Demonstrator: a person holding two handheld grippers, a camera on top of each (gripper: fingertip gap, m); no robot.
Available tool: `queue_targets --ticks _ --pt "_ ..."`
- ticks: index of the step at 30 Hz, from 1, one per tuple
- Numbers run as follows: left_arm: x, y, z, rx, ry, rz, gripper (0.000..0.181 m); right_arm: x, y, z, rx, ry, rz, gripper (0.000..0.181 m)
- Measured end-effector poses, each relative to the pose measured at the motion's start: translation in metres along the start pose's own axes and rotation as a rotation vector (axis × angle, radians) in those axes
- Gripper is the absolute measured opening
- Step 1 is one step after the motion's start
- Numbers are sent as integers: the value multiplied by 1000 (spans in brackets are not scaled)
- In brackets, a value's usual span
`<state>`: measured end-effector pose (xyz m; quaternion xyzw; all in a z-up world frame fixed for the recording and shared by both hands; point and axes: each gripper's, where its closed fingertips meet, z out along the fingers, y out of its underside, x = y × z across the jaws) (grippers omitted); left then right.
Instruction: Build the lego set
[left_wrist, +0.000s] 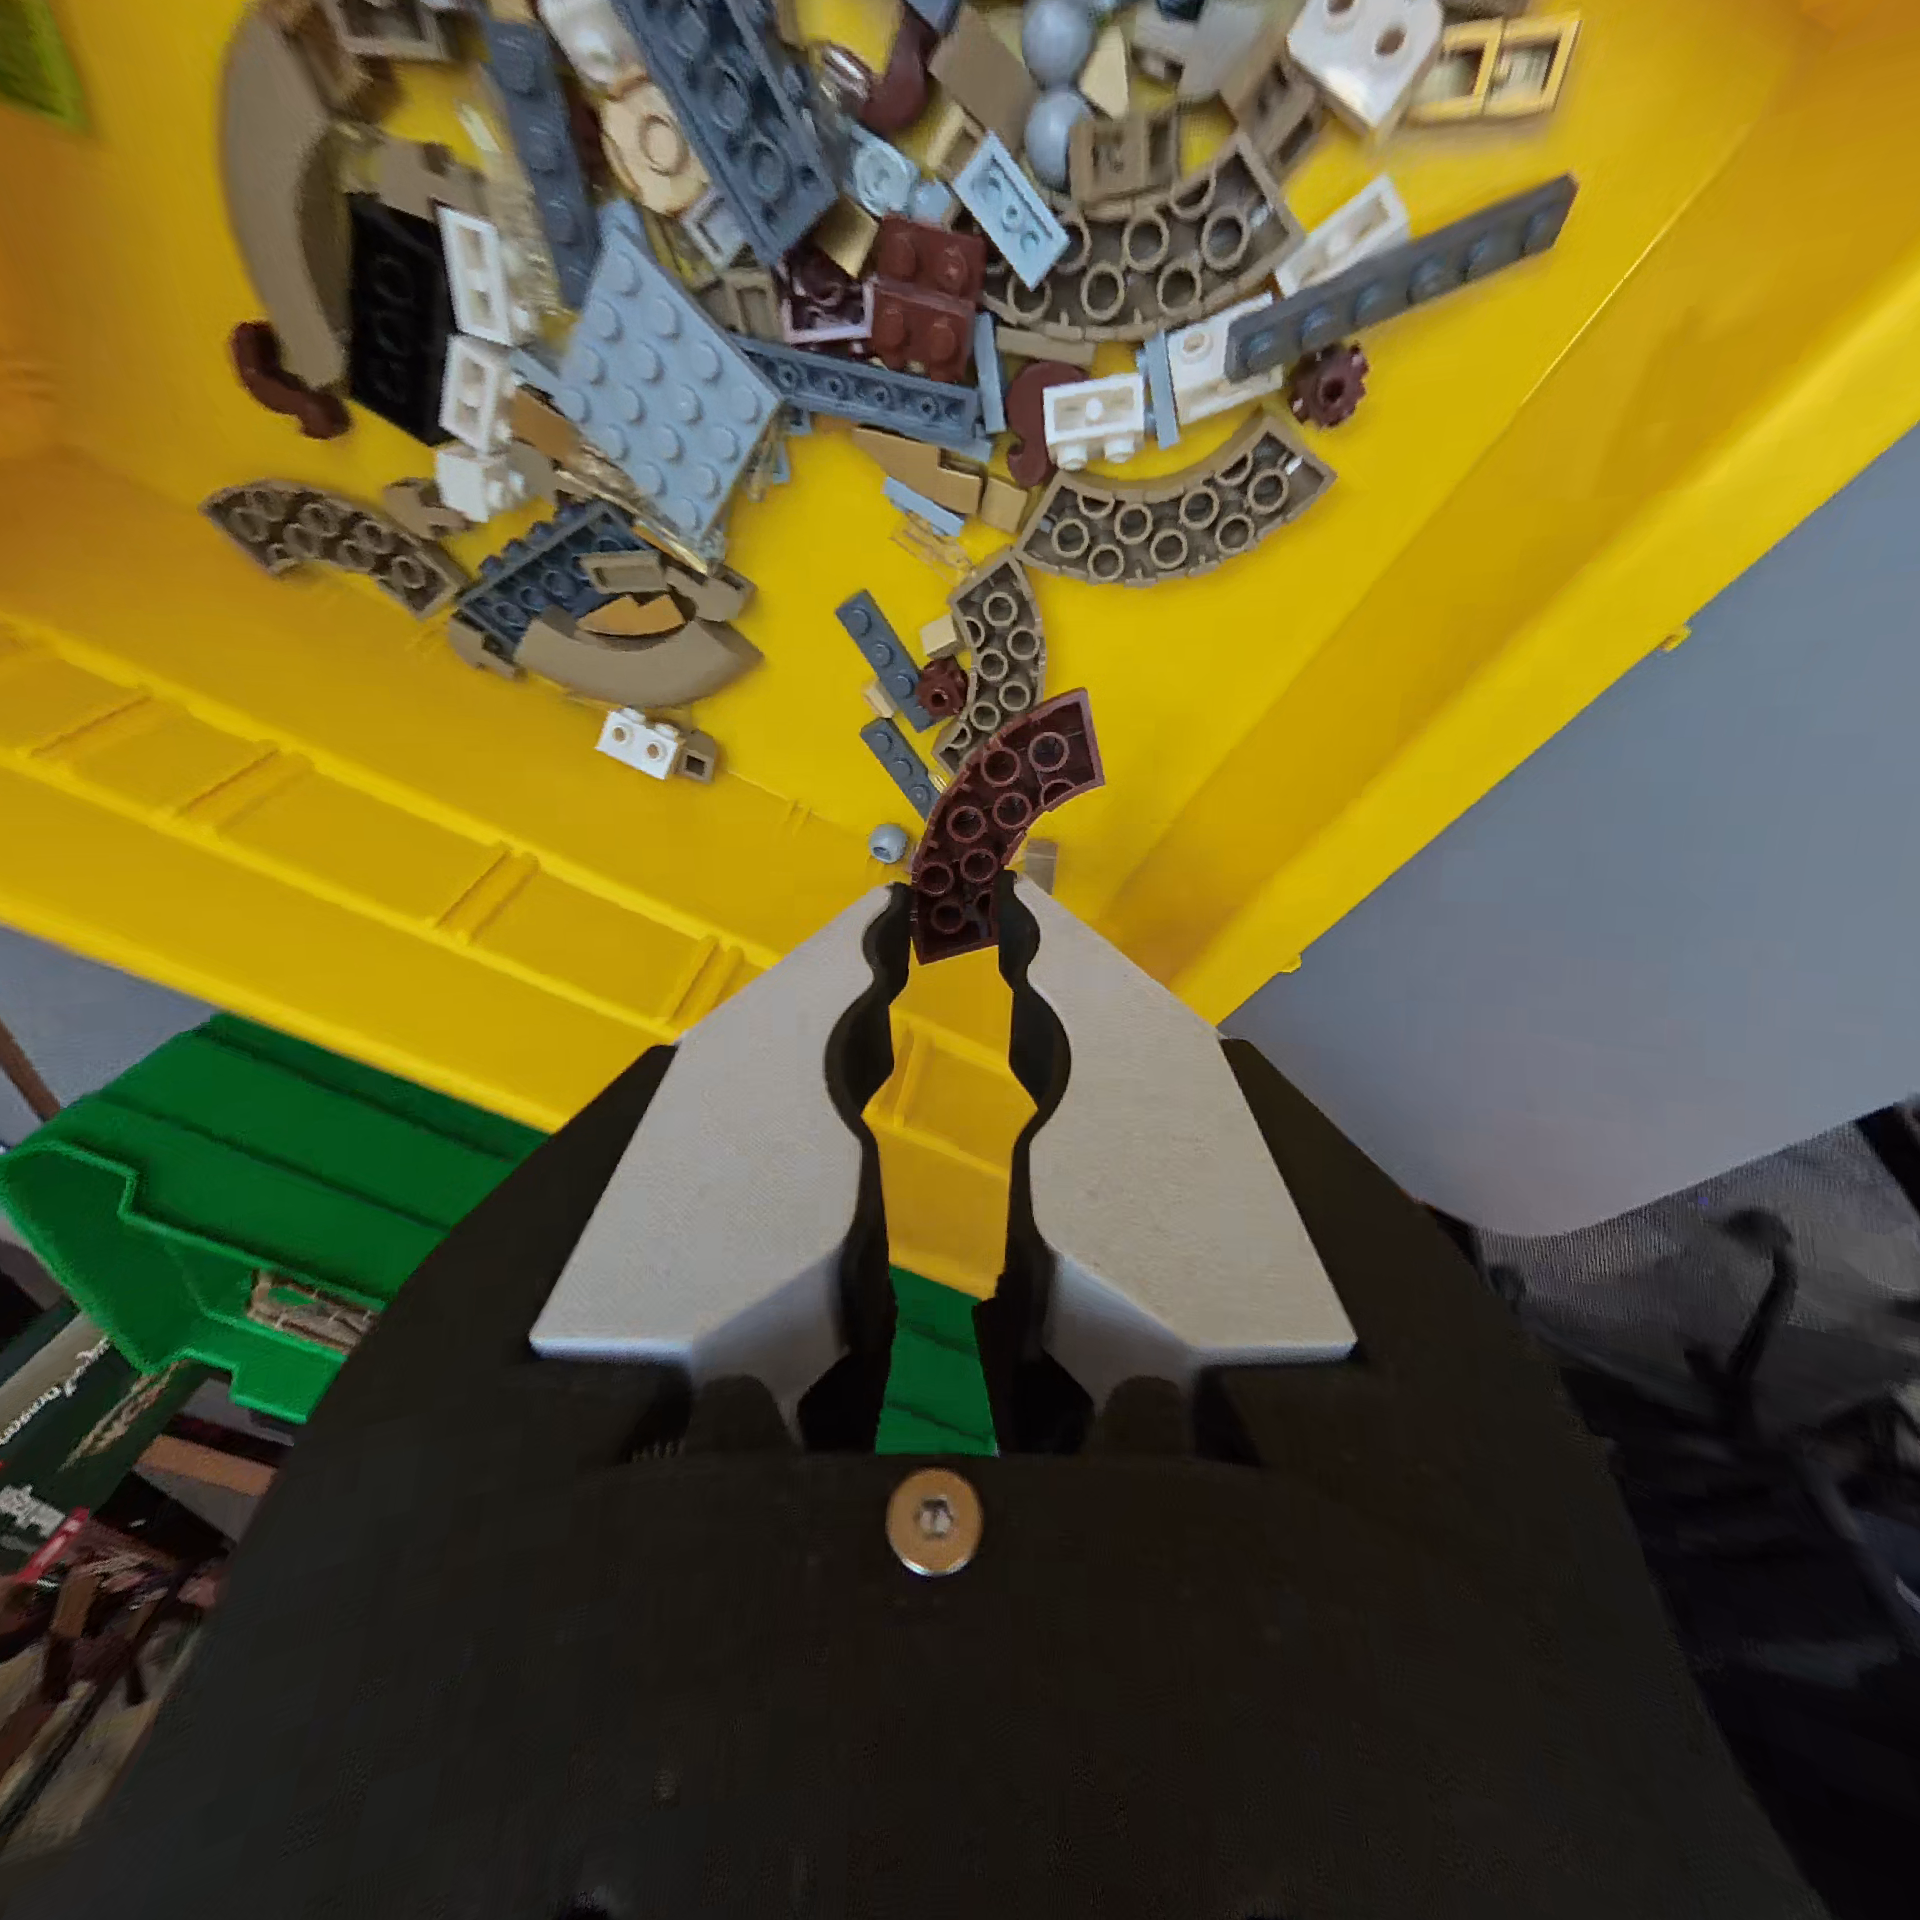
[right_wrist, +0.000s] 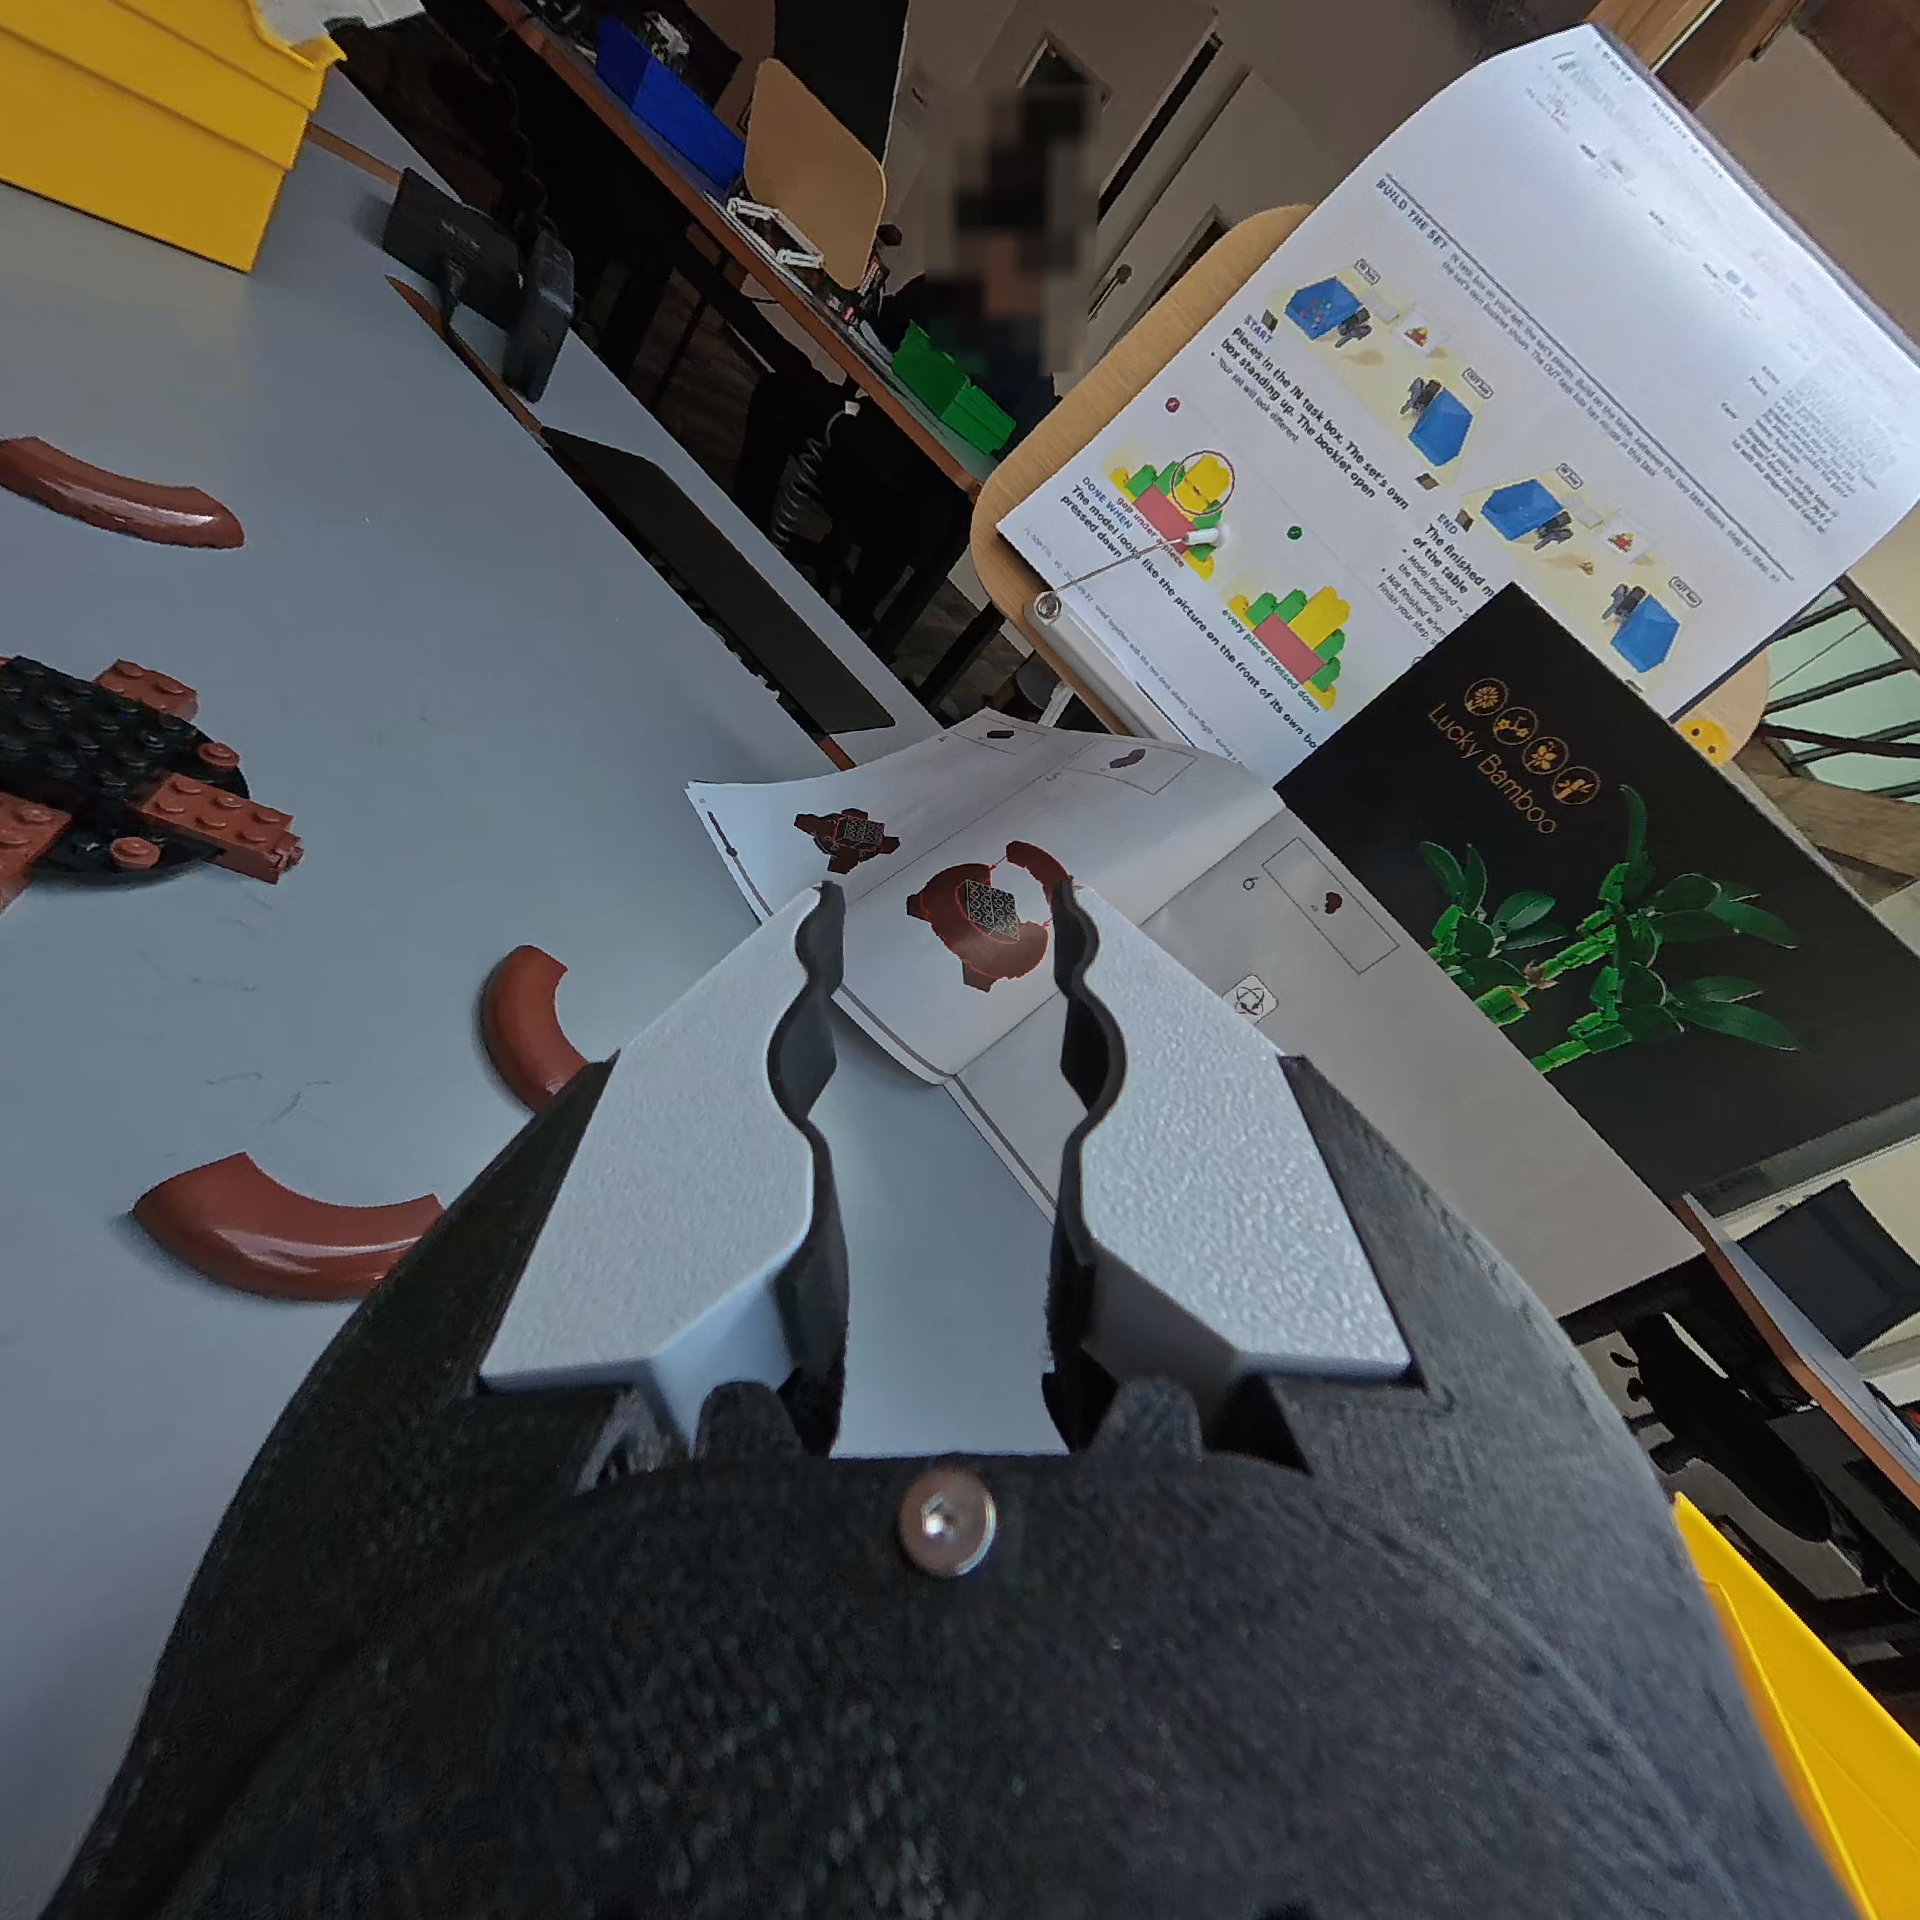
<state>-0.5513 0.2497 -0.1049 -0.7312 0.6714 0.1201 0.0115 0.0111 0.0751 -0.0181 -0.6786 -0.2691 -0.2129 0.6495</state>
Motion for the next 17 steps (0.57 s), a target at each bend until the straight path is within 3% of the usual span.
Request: queue_targets --ticks 3,6,8,10,14,17 --pt "0 -26 -37 221 -59 -148 14 -6 -13 -2 44 -14 2 40" --pt "22 -70 -89 580 -20 -310 14 -16 -34 -7 106 -32 12 40" --pt "65 -108 -126 841 174 -369 14 -29 -49 -14 130 -60 13 39" --pt "118 -143 -152 995 423 -375 14 -49 -62 -28 151 -74 -13 33" --pt "223 -218 -167 1062 921 -315 15 -122 -74 -55 171 -241 -70 34" --pt "274 -268 -184 1046 1366 -310 15 -147 -95 -77 245 -305 -123 41"
